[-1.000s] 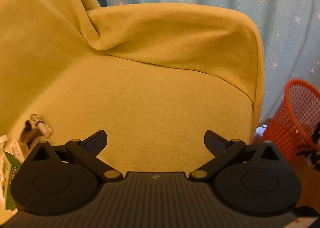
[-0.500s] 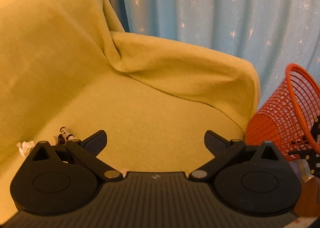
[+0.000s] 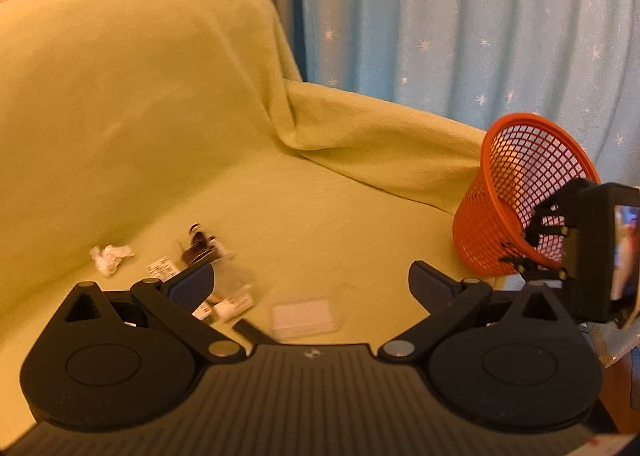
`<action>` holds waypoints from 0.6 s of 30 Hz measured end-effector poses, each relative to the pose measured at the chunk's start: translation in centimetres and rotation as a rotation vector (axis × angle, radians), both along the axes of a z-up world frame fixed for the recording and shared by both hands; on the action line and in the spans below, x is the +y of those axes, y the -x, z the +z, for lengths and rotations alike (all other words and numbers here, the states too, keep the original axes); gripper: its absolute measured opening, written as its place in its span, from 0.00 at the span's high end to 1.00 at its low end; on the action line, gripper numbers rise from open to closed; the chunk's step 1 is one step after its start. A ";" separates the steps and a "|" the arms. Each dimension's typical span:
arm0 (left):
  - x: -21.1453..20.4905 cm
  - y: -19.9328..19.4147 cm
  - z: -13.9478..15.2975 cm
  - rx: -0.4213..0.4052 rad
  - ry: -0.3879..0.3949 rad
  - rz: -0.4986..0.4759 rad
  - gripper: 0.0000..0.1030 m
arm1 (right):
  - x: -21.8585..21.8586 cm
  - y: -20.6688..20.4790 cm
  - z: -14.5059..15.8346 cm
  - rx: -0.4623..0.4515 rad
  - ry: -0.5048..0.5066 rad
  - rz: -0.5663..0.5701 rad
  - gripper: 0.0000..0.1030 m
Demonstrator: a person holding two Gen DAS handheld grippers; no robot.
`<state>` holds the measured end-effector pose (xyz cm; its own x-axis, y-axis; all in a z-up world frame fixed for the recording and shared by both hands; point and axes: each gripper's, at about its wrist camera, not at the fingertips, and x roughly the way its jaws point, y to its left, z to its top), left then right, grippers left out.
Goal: Organize objects
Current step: 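Lift the basket with the right tool and set it beside the items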
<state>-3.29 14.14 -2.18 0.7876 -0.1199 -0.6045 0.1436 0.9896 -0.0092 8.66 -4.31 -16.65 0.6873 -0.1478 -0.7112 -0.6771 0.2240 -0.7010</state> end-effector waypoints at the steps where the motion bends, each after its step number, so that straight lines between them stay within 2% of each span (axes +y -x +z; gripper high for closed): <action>1: 0.9 0.1 -0.2 0.001 0.012 0.009 0.01 | 0.6 -0.4 -0.2 -0.009 0.020 0.005 0.94; 5: 4.2 0.0 -1.3 0.021 0.063 0.056 0.01 | 3.4 -2.7 -1.7 -0.018 0.058 0.002 0.94; 8: 6.1 -0.8 -2.2 0.042 0.089 0.087 0.01 | 4.8 -4.0 -1.9 -0.024 0.001 -0.062 0.94; 15: 8.3 -2.0 -3.5 0.083 0.119 0.101 0.01 | 6.9 -5.7 -2.8 -0.171 -0.140 -0.258 0.94; 18: 8.6 -2.5 -3.9 0.099 0.116 0.089 0.01 | 7.9 -5.9 -3.3 -0.245 -0.189 -0.302 0.94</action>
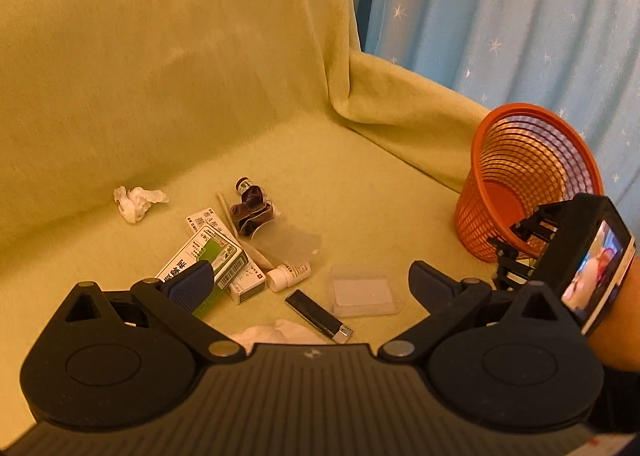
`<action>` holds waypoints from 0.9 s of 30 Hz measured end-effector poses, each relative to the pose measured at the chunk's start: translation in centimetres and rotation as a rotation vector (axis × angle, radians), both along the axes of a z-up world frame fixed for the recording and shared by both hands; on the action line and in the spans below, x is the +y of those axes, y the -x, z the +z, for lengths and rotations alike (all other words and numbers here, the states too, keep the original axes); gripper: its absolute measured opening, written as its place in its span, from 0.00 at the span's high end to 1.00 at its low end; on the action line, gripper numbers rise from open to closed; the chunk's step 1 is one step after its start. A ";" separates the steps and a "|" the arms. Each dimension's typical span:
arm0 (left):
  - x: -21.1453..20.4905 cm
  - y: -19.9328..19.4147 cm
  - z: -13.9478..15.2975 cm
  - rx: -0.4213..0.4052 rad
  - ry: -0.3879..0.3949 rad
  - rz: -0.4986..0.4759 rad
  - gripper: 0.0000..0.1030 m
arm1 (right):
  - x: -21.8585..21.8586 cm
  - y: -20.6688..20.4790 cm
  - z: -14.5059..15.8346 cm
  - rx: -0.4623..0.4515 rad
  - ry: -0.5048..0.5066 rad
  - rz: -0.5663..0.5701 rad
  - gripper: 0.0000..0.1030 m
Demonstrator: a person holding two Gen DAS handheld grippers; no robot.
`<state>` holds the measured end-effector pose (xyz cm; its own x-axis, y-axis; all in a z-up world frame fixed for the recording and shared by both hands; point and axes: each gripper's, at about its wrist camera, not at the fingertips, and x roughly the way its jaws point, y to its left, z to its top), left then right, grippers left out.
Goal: Organize objects
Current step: 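Lift the basket with the right tool and set it beside the items, then lower the left tool onto the white cloth and close on it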
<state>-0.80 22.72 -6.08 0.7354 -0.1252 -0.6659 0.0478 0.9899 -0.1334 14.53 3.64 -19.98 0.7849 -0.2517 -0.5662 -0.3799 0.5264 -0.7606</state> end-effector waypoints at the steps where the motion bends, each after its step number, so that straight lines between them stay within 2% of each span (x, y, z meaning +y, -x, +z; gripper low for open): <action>1: 0.1 -0.1 -0.1 0.005 -0.005 -0.003 0.01 | 0.4 -0.1 -0.1 -0.013 -0.011 -0.006 0.94; 7: 0.2 -0.9 -0.7 0.019 -0.016 0.018 0.01 | 1.4 -0.7 -0.2 -0.088 -0.058 -0.005 0.94; 11: 0.0 -1.3 -1.6 0.039 -0.032 0.001 0.01 | 1.7 -1.7 -0.1 -0.077 -0.086 0.000 0.95; 20: 1.1 -1.5 -4.3 0.094 -0.048 0.011 0.01 | 2.0 -2.3 0.9 -0.167 -0.113 0.002 0.95; 27: 2.4 -1.0 -6.1 0.124 -0.060 0.036 0.01 | 2.2 -2.0 0.3 -0.157 -0.145 -0.004 0.97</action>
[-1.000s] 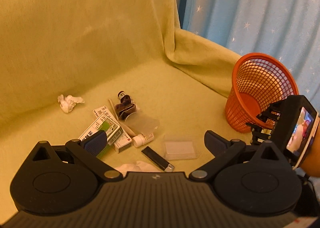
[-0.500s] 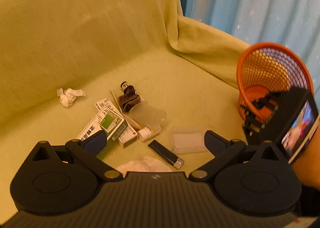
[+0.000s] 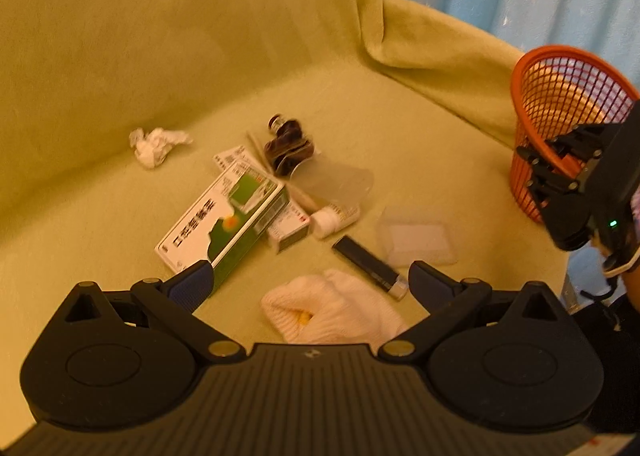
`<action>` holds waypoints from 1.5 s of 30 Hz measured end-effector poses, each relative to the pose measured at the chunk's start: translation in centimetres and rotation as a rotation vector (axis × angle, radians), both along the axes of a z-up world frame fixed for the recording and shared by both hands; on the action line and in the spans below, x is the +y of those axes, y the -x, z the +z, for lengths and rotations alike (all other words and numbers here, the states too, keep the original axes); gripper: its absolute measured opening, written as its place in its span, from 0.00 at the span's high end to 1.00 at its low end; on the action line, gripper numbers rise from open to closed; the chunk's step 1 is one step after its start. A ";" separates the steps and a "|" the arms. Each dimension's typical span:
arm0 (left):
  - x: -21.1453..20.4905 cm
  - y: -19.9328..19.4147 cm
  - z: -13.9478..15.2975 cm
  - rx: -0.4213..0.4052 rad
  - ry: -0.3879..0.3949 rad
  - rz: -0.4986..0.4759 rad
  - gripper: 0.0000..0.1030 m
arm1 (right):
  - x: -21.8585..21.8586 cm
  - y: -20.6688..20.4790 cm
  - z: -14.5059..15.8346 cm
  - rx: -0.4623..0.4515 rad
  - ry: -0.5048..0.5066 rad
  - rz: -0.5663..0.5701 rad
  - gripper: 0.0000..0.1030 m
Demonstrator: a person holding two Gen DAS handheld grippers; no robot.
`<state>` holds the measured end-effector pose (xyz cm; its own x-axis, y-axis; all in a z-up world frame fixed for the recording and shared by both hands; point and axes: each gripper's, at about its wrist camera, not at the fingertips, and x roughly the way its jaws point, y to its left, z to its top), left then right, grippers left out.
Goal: Organize objects
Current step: 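Lower the left tool onto the white cloth and close on it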
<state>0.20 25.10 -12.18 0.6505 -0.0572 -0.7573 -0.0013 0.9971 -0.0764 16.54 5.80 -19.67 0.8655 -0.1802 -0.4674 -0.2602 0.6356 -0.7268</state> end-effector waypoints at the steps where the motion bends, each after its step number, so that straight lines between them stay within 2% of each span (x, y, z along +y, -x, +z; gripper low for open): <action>1: 0.0 0.1 -0.3 0.002 -0.007 -0.003 0.01 | 0.0 0.2 -0.2 -0.004 -0.004 -0.001 0.97; 7: -0.1 0.1 -1.6 0.033 -0.006 -0.012 0.03 | 0.2 0.9 -0.5 -0.008 -0.042 -0.004 1.00; 18: -0.3 -0.4 -2.5 0.046 -0.013 -0.012 0.03 | 0.0 0.9 -0.2 -0.002 -0.098 -0.021 1.00; 27: -1.0 -1.1 -3.7 0.074 -0.031 -0.055 0.15 | -0.1 1.1 0.2 0.009 -0.140 -0.043 1.00; 32: -1.5 -1.2 -4.2 0.095 -0.044 -0.069 0.30 | -0.1 1.3 0.1 0.010 -0.139 -0.044 1.00; 34: -1.4 -1.2 -4.3 0.105 -0.040 -0.074 0.53 | -0.1 1.4 0.1 0.008 -0.141 -0.047 1.00; 36: -1.4 -1.2 -4.5 0.123 -0.011 -0.084 0.64 | -0.1 1.4 0.0 0.006 -0.142 -0.049 1.00; 38: -1.6 -1.2 -4.5 0.126 -0.017 -0.091 0.65 | 0.0 1.5 -0.1 0.005 -0.141 -0.050 1.00; 41: -1.9 -1.2 -4.4 0.127 -0.019 -0.097 0.73 | 0.0 1.6 -0.1 0.005 -0.143 -0.054 1.00; 45: -1.8 -1.4 -3.5 0.124 -0.006 -0.109 0.89 | 0.0 1.8 -0.3 0.000 -0.141 -0.054 1.00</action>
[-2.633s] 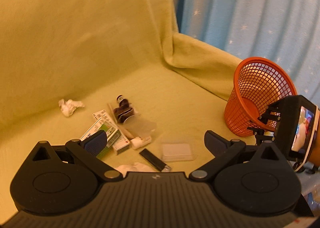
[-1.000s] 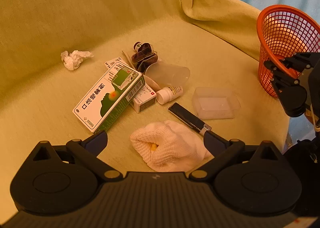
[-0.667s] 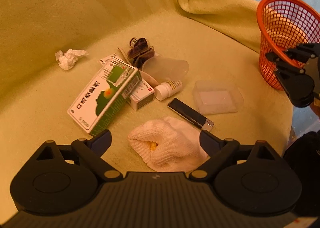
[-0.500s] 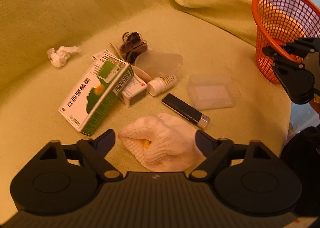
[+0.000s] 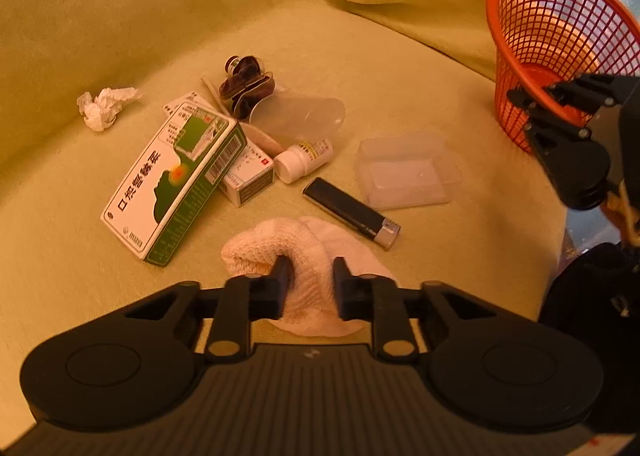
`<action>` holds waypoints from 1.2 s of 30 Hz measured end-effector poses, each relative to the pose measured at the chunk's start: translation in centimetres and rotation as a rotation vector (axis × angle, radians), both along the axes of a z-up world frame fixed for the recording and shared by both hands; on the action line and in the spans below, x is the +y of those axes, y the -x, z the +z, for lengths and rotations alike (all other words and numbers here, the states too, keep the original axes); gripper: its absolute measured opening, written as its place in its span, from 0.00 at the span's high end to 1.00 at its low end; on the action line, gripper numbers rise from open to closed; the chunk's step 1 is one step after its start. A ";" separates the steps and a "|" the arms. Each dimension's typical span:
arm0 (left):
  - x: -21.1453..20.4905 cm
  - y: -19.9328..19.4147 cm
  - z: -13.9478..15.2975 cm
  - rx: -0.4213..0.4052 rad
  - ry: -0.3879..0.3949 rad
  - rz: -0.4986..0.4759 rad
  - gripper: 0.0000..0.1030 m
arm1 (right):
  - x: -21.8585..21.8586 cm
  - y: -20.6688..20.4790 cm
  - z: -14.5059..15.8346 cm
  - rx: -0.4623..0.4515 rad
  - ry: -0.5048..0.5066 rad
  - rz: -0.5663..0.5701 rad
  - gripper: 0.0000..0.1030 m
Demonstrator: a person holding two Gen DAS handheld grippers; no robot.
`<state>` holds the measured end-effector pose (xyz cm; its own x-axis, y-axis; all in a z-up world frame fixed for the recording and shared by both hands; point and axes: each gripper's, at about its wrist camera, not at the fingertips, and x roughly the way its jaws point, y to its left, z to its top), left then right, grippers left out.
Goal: Organize objects
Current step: 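Lower the left tool onto the white cloth and close on it, then carry the white cloth with the left tool over the basket and release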
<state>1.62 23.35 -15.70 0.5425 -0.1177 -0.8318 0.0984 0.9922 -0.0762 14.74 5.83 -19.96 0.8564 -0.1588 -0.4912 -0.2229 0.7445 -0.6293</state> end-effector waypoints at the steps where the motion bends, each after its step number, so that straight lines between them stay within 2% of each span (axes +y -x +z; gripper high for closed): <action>1: 0.0 -0.1 0.3 -0.006 -0.003 -0.004 0.90 | 0.0 0.0 0.0 -0.001 0.001 -0.001 1.00; 20: -0.9 -3.9 5.5 -0.136 -0.016 -0.090 0.91 | -0.1 0.2 0.7 0.044 -0.049 -0.072 0.99; 28: -1.1 -4.9 6.9 -0.166 0.011 -0.091 0.91 | -0.5 0.3 0.9 0.010 -0.094 -0.108 0.99; 33: -1.5 -5.3 8.6 -0.192 0.036 -0.124 0.91 | -0.6 -0.5 1.4 0.012 -0.147 -0.147 0.99; 36: -2.0 -5.7 9.9 -0.211 0.050 -0.157 0.91 | -0.4 -0.4 1.0 0.010 -0.136 -0.145 0.98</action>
